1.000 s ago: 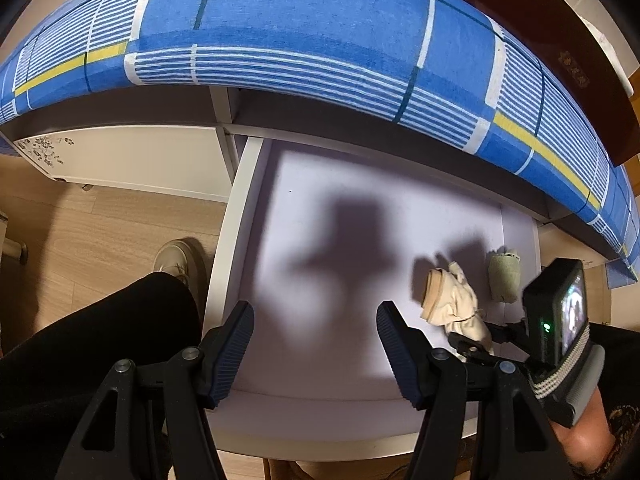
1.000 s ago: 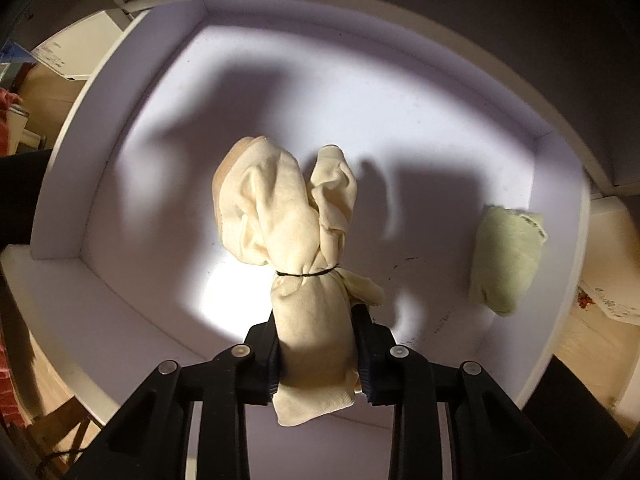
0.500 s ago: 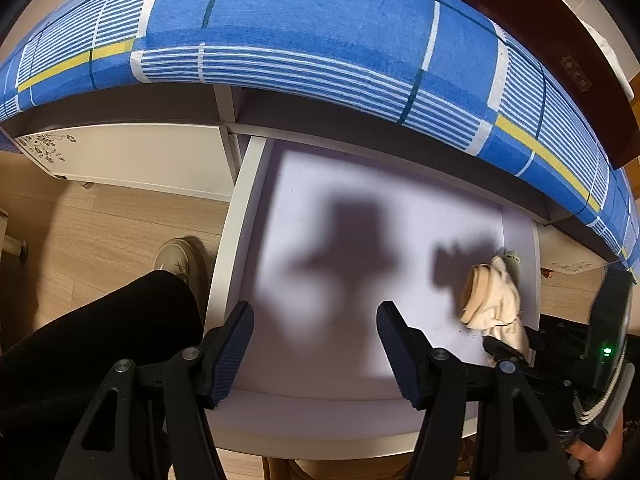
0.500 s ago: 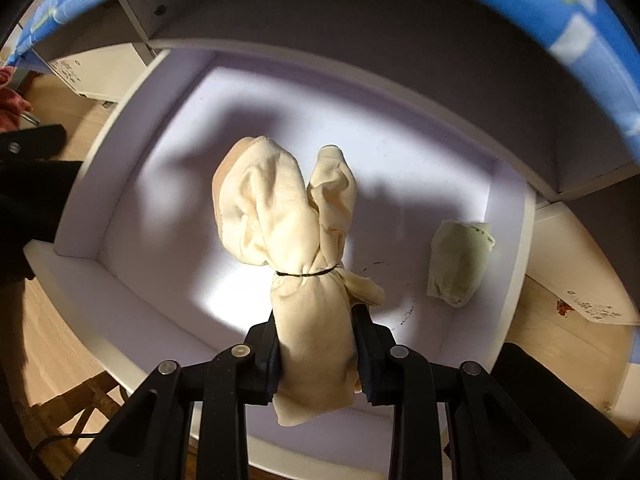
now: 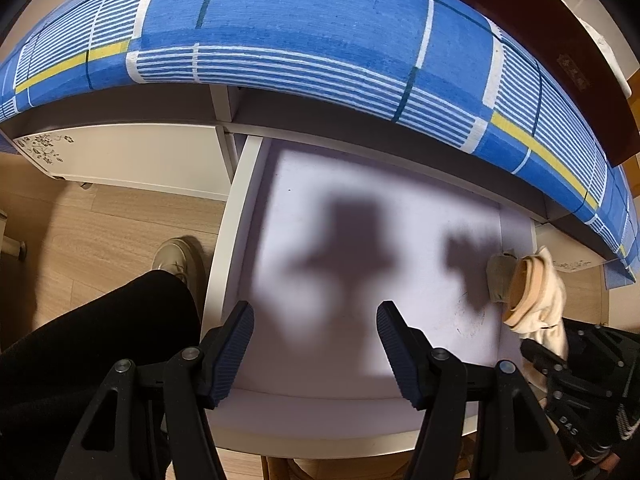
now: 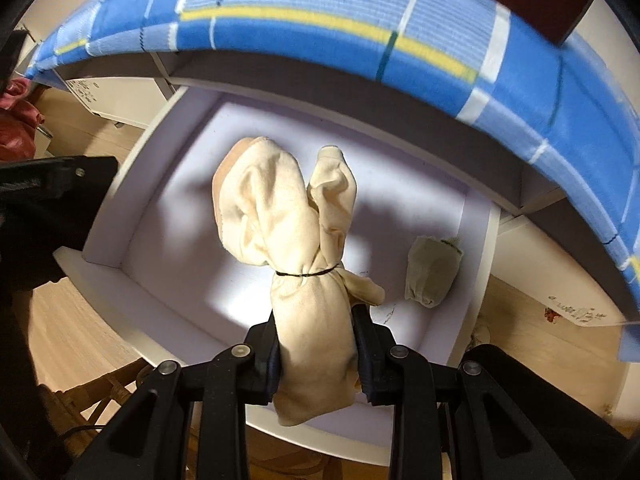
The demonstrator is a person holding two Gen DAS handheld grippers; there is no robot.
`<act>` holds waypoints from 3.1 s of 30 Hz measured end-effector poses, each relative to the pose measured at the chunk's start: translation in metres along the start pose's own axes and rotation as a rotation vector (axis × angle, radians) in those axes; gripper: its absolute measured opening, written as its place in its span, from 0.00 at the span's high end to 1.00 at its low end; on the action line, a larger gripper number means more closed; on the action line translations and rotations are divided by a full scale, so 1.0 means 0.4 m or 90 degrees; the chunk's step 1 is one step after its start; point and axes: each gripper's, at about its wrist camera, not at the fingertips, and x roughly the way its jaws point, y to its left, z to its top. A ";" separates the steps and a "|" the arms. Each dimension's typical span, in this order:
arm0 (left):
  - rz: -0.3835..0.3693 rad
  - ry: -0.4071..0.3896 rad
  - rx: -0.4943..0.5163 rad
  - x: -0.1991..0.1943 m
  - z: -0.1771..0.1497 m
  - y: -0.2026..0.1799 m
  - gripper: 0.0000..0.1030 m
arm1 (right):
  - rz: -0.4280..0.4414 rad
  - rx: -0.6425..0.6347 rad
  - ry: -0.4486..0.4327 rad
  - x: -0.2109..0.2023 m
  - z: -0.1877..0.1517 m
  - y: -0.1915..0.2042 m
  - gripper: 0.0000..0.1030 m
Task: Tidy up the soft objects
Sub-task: 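Lift the cream tied bundle out of the drawer with the right tool, then carry the cream bundle up to the gold tray with the right tool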
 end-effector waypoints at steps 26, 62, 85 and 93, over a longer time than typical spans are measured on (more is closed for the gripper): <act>-0.035 0.017 -0.012 0.003 0.003 0.001 0.37 | 0.174 0.042 -0.130 -0.462 0.262 -0.027 0.70; -0.059 0.021 -0.043 -0.003 0.013 0.011 0.37 | 0.121 0.159 -0.088 -0.313 0.717 -0.048 0.44; -0.063 0.029 -0.066 0.000 0.017 0.025 0.37 | 0.185 0.304 -0.071 -0.193 0.752 -0.112 0.75; -0.056 0.032 -0.053 0.004 0.014 0.012 0.37 | 0.184 0.256 -0.032 -0.244 0.712 -0.086 0.55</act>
